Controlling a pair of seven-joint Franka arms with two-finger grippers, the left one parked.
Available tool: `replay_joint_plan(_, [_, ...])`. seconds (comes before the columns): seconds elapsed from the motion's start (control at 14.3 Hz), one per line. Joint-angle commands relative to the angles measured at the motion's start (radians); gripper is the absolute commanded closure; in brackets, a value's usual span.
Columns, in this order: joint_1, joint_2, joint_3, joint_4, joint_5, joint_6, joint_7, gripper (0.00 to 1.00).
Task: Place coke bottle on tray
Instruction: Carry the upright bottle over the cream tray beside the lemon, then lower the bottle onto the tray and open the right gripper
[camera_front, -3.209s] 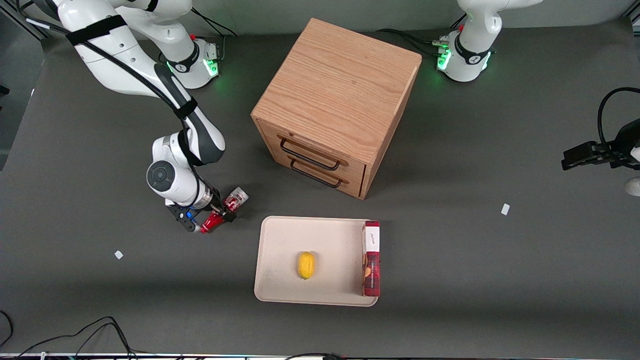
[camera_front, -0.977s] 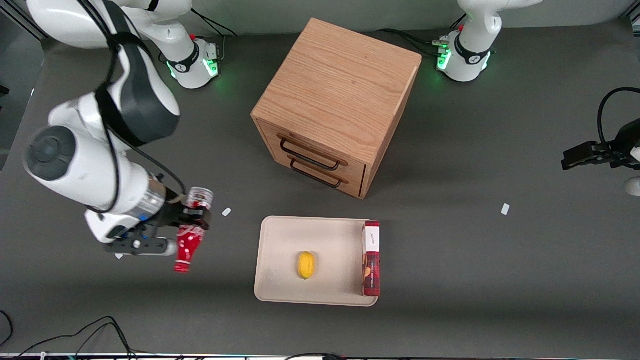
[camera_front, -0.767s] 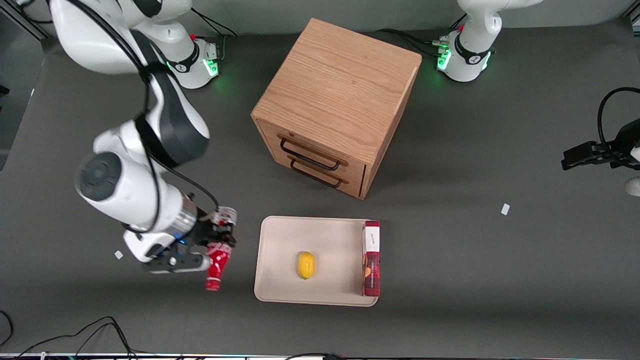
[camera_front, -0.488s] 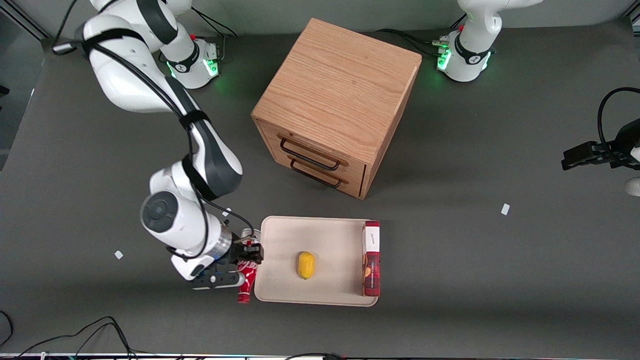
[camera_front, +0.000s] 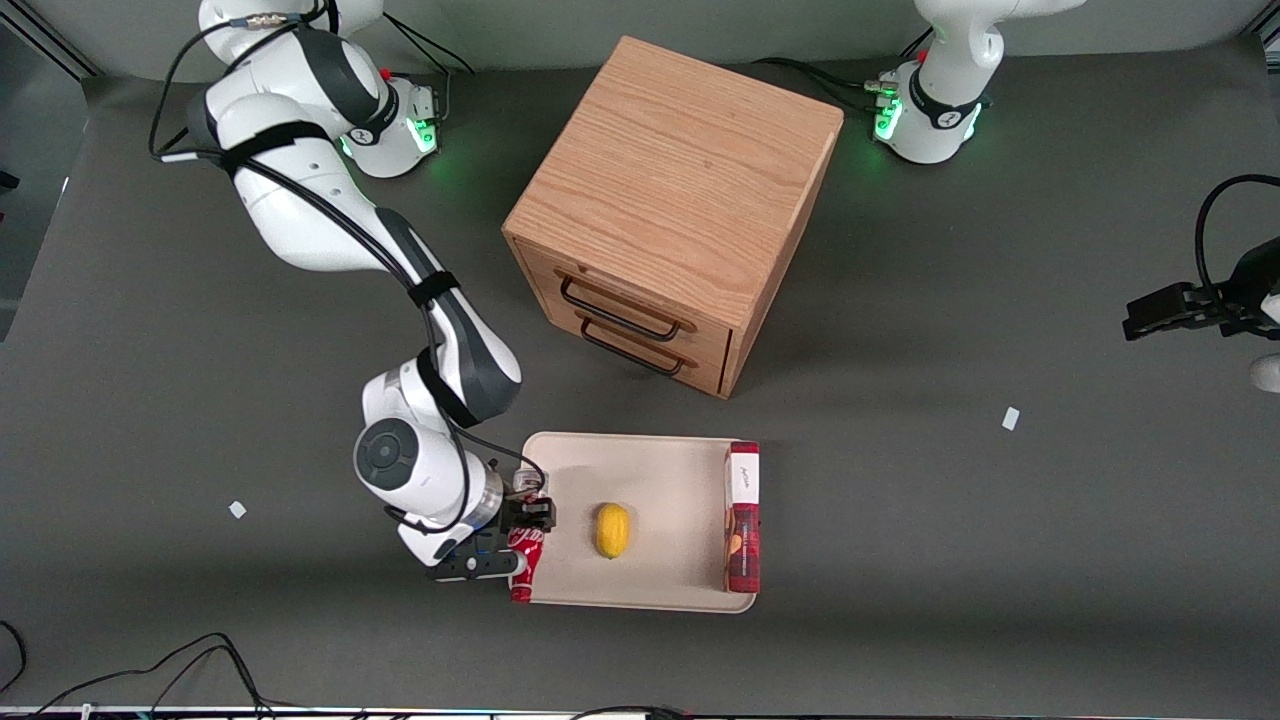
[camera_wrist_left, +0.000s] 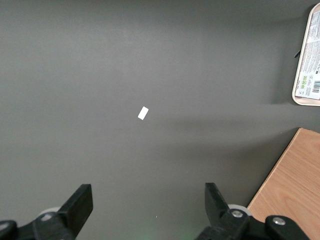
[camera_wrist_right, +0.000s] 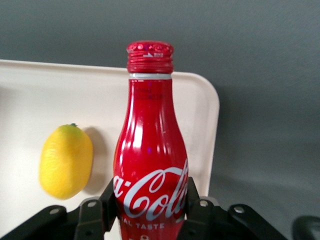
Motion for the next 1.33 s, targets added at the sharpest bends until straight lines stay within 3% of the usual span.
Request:
replay_joint_plan(0.0, [0.01, 0.026, 0.003, 0.018, 0.049, 0.027, 0.008, 0.66])
replay_joint_plan(0.21, [0.01, 0.032, 0.001, 0.012, 0.051, 0.029, 0.007, 0.48])
replay_joint_plan(0.49, [0.016, 0.044, 0.001, 0.01, 0.05, 0.03, 0.008, 0.0])
replay_joint_plan(1.26, [0.005, -0.016, -0.005, -0.002, 0.04, 0.018, 0.007, 0.0])
